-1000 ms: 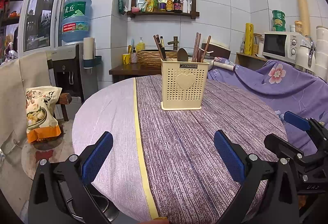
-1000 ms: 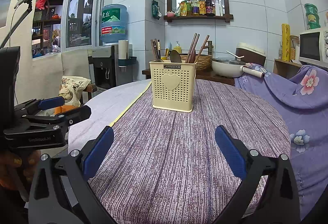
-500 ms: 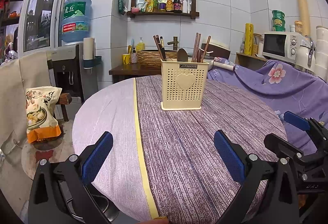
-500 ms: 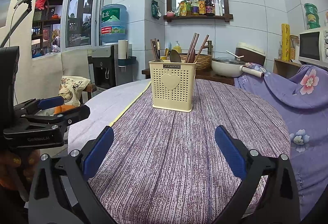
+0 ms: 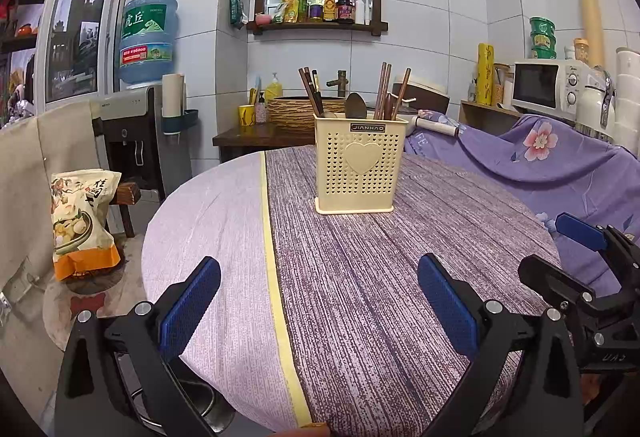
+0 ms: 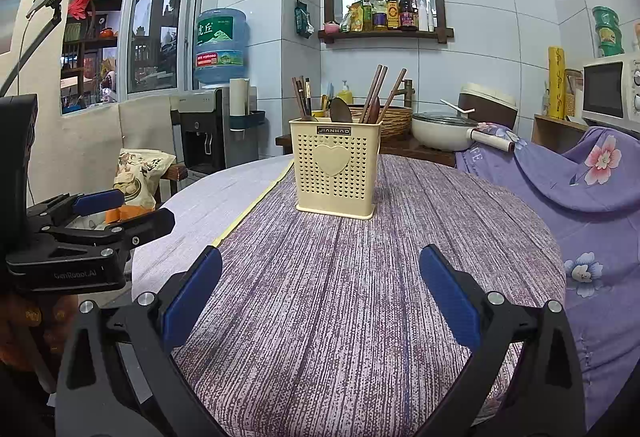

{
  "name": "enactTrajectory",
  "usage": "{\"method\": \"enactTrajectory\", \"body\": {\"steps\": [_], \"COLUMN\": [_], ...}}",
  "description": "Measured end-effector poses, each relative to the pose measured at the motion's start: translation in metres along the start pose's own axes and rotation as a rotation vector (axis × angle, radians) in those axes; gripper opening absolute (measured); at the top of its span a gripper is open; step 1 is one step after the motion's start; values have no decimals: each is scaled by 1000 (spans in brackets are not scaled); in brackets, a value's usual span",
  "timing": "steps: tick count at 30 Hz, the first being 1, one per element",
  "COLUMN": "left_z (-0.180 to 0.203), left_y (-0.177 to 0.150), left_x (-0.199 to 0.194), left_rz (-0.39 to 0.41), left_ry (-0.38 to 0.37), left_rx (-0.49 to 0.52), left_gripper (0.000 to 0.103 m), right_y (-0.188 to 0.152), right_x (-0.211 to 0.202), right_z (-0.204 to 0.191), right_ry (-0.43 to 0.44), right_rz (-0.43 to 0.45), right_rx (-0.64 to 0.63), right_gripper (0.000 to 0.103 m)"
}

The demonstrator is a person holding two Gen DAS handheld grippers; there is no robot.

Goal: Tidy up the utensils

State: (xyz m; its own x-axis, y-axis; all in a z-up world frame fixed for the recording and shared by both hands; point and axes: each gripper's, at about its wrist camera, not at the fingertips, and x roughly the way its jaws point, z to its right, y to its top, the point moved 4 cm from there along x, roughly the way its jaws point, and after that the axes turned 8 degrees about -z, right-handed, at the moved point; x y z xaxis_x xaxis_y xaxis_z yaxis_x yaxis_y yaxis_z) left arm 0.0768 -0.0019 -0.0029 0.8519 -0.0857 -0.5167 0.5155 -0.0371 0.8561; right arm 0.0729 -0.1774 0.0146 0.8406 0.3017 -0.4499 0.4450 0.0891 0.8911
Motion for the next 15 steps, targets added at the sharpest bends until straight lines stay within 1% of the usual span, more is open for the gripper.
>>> {"method": "enactTrajectory", "body": {"steps": [15], "left_z": [-3], "left_y": [1], "left_x": [0], "left_rz": [0], "left_ry": [-1], "left_rx": [1], "left_gripper": [97], "right_y": [0], "right_x": [-1], "right_z": [0], "right_ry": [0], "right_rz": [-2], "right_rx": [-2], "right_gripper": [97]}}
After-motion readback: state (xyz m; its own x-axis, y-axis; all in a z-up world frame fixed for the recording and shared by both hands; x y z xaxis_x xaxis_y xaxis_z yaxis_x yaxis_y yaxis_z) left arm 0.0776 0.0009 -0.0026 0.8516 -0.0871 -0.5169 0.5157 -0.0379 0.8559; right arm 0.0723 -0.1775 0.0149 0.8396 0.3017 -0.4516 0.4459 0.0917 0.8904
